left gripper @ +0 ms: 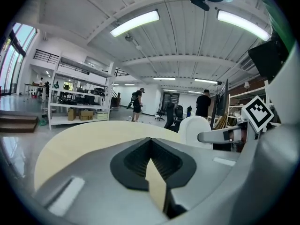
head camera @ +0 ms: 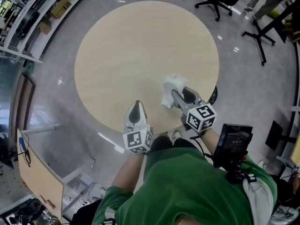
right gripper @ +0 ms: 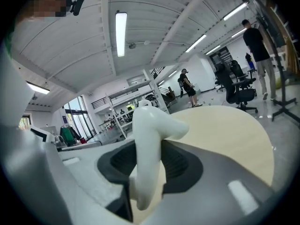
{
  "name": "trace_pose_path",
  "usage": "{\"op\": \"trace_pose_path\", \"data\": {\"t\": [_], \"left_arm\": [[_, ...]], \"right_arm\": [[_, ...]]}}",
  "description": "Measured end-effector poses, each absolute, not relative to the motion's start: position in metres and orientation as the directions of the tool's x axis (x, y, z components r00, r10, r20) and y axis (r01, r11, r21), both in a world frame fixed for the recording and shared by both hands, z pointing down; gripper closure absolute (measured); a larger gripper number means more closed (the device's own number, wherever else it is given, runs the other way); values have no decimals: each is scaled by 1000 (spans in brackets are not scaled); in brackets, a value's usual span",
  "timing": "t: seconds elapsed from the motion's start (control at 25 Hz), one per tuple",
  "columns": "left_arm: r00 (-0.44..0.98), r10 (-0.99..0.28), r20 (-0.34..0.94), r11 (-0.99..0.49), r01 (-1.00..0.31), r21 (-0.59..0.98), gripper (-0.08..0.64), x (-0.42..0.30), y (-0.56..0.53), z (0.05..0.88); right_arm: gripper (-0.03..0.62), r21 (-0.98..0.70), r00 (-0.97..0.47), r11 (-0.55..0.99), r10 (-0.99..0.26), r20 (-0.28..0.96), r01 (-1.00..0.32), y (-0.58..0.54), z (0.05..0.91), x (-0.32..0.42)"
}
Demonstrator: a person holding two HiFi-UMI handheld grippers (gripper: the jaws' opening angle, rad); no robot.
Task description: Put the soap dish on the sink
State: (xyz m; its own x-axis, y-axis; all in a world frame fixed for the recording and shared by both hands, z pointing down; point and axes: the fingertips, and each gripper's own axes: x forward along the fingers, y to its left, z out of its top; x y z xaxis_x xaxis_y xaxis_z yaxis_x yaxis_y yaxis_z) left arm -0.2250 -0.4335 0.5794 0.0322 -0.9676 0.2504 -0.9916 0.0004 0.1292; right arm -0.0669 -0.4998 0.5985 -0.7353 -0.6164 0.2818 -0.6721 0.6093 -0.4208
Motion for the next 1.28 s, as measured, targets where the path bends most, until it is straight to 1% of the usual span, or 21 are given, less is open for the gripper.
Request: {"op": "trace_pose_path", "data": {"t": [0.32, 0.52, 0.96, 1.28], "left_arm": [[56, -939, 339, -8, -990, 144, 554, -227, -454, 620], [52, -926, 373, 7, -988, 153, 554, -238, -462, 636], [70, -907, 415, 4, -984, 176, 554, -252, -473, 658], [107, -900, 422, -30, -982, 184, 554, -255, -487, 664]], "right_arm": [[449, -446, -730, 579, -566, 382, -682, -525, 653, -85], [449, -467, -727, 558, -536, 429, -686, -537, 681, -99], [449, -518, -720, 500, -473, 508, -694, -546, 720, -116], [449, -577, -706, 407, -426, 566, -708, -552, 740, -115]]}}
